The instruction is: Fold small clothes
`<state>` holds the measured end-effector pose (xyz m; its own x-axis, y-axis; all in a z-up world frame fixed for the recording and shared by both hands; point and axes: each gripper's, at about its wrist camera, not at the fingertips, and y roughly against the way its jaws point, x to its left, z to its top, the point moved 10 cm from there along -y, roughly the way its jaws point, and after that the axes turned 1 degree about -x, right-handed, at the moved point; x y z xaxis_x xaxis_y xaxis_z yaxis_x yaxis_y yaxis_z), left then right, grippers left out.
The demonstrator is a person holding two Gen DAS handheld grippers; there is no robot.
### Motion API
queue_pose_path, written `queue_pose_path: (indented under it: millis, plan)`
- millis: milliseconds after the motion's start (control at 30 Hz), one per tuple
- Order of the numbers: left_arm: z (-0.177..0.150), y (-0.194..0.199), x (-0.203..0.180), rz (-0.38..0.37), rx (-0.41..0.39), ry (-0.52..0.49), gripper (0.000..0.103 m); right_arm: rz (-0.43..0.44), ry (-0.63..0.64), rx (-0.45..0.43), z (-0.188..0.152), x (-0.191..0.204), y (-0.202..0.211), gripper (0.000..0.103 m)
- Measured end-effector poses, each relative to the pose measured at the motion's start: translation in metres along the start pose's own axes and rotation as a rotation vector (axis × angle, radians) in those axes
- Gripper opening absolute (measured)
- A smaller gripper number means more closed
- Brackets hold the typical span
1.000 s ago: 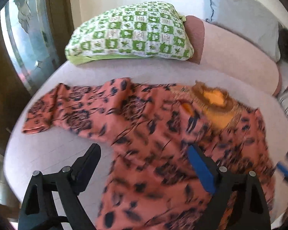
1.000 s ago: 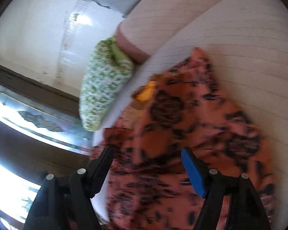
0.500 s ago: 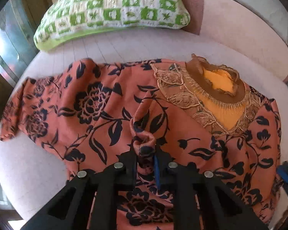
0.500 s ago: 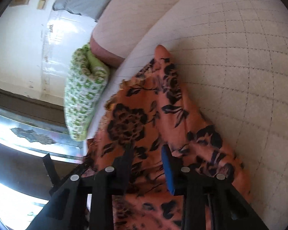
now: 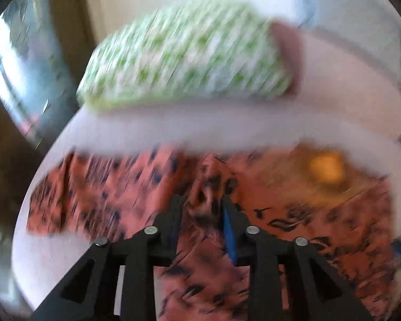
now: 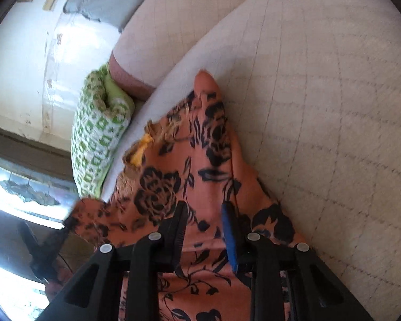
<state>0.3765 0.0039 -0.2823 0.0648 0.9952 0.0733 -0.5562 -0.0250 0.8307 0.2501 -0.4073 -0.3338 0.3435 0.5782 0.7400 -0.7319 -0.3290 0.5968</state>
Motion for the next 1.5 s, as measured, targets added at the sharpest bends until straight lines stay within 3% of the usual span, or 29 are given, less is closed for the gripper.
queue_pose_path:
  millis: [67,200,267,300,333,433,567,667,833,967,1033,1133,1200,1233,1300,1333,1367,1400,1433,1467,1500]
  plan:
    - [-0.022,-0.018,0.016,0.038,0.074,0.022,0.029,0.012,0.012,-0.02,0.003,0.005,0.003,0.032]
    - [-0.032,-0.01,0.03,0.064,0.03,0.072,0.029,0.023,0.064,0.007,-0.004,0.018,-0.007,0.032]
    - [-0.036,-0.001,0.02,0.042,0.015,0.032,0.03,-0.099,0.09,0.079,-0.012,0.003,-0.024,0.027]
    - [-0.04,0.003,0.013,0.036,0.015,0.005,0.03,-0.114,0.076,0.081,-0.012,-0.003,-0.026,0.023]
    - [-0.045,0.01,0.006,0.023,0.007,-0.014,0.03,-0.108,0.048,0.079,-0.009,-0.006,-0.023,0.018]
    - [-0.068,0.036,-0.022,-0.048,-0.028,-0.106,0.034,-0.095,0.059,0.091,-0.006,-0.001,-0.01,0.021]
    - [-0.107,0.07,-0.043,-0.116,-0.051,-0.177,0.037,-0.058,0.109,0.169,-0.031,0.005,0.01,0.022]
    - [-0.145,0.094,-0.053,-0.182,-0.038,-0.208,0.048,-0.064,0.154,0.259,-0.061,0.002,0.029,0.022]
    - [-0.209,0.106,-0.063,-0.211,0.025,-0.29,0.048,-0.093,0.186,0.364,-0.11,-0.012,0.062,0.022]
    - [-0.257,0.086,-0.046,-0.167,0.194,-0.301,0.05,-0.088,0.174,0.498,-0.176,-0.025,0.075,0.022]
    - [-0.262,0.095,-0.041,-0.184,0.174,-0.304,0.05,-0.087,0.224,0.565,-0.213,-0.02,0.086,0.022]
    - [-0.286,0.095,-0.021,-0.108,0.235,-0.392,0.05,-0.04,0.287,0.778,-0.278,-0.009,0.099,0.024]
    - [-0.295,0.097,-0.005,-0.113,0.26,-0.381,0.043,-0.091,0.365,0.826,-0.3,-0.009,0.105,0.024]
    - [-0.292,0.104,0.002,-0.119,0.249,-0.352,0.037,-0.114,0.403,0.808,-0.299,-0.005,0.107,0.024]
    - [-0.271,0.126,0.007,-0.154,0.163,-0.316,0.037,-0.046,0.409,0.729,-0.279,0.015,0.107,0.024]
    - [-0.254,0.138,0.012,-0.146,0.1,-0.294,0.039,0.022,0.383,0.629,-0.253,0.035,0.106,0.024]
    - [-0.244,0.144,0.018,-0.126,0.068,-0.275,0.049,0.033,0.368,0.56,-0.234,0.046,0.101,0.029]
    - [-0.235,0.146,0.024,-0.109,0.054,-0.251,0.055,0.026,0.362,0.483,-0.215,0.053,0.098,0.036]
    - [-0.228,0.146,0.031,-0.102,0.053,-0.222,0.064,0.005,0.382,0.383,-0.192,0.063,0.092,0.062]
    - [-0.224,0.143,0.039,-0.097,0.064,-0.184,0.066,0.024,0.402,0.334,-0.182,0.075,0.086,0.08]
    - [-0.225,0.139,0.047,-0.09,0.085,-0.149,0.066,0.048,0.413,0.317,-0.181,0.084,0.081,0.08]
